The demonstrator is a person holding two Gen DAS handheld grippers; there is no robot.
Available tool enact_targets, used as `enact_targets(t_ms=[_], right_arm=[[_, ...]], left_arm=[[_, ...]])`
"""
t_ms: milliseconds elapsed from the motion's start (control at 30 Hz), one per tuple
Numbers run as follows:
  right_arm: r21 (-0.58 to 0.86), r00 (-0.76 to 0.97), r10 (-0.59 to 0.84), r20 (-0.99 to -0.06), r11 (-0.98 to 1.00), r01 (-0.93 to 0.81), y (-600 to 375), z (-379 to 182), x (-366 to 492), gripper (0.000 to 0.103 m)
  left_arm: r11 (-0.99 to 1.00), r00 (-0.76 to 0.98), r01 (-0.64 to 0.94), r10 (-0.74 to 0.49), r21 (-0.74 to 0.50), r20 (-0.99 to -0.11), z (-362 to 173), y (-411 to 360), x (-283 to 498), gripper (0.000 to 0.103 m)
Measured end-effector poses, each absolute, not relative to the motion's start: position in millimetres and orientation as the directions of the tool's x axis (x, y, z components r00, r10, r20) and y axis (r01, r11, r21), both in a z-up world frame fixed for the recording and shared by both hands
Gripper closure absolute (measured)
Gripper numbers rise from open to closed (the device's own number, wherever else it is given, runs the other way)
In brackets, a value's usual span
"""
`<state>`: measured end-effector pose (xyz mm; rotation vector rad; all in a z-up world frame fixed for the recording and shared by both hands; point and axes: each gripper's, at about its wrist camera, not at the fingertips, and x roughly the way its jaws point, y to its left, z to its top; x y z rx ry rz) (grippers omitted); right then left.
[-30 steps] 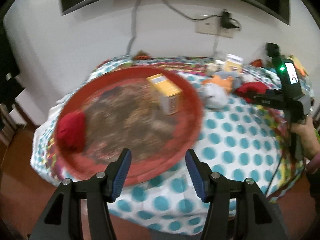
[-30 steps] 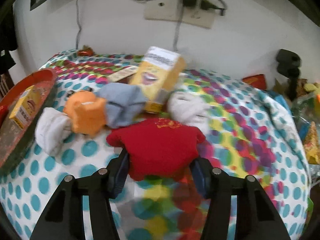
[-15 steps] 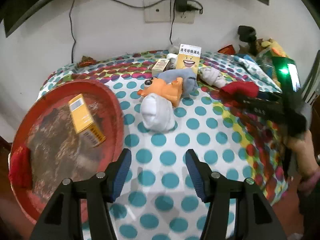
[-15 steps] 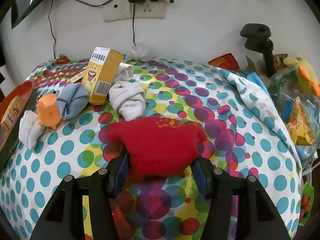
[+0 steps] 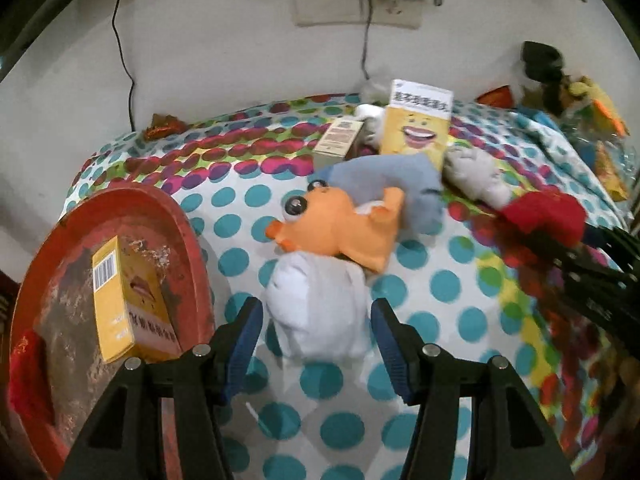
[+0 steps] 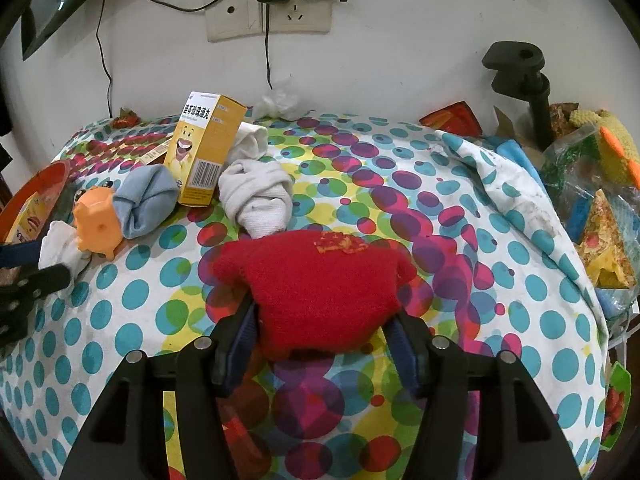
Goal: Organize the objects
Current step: 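Grasp the white sock with the left gripper and lift it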
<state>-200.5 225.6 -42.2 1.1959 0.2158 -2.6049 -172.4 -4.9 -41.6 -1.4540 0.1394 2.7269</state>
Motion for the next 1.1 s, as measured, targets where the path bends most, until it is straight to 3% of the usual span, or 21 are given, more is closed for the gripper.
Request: enact_targets(t_ms=[367, 467, 1100], right_arm=[[-0.003, -0.618, -0.188, -0.763, -0.956, 0.295, 226.8, -42.2, -200.5, 0.044], [0.009, -0.614, -0.195, -0.765, -0.956, 0.292, 228.0, -42.6, -201.5, 0.044], [0.027, -0.614, -0.198, -0.764, -0.961, 0.276, 230.4, -42.1, -204.5, 0.044]], left_arm=[[-0.994, -0.573, -0.071, -0.028, 0.083, -0.819, -52.4, 3.3, -178.3, 0.045], [-0.993, -0.578, -0.061, -0.05, 0.104, -0.814, -53.6, 2.5, -177.4, 0.054], [-0.981, -0.563, -0.169, 0.02, 0.091, -0.827, -49.2, 16.4, -152.1, 0.056]])
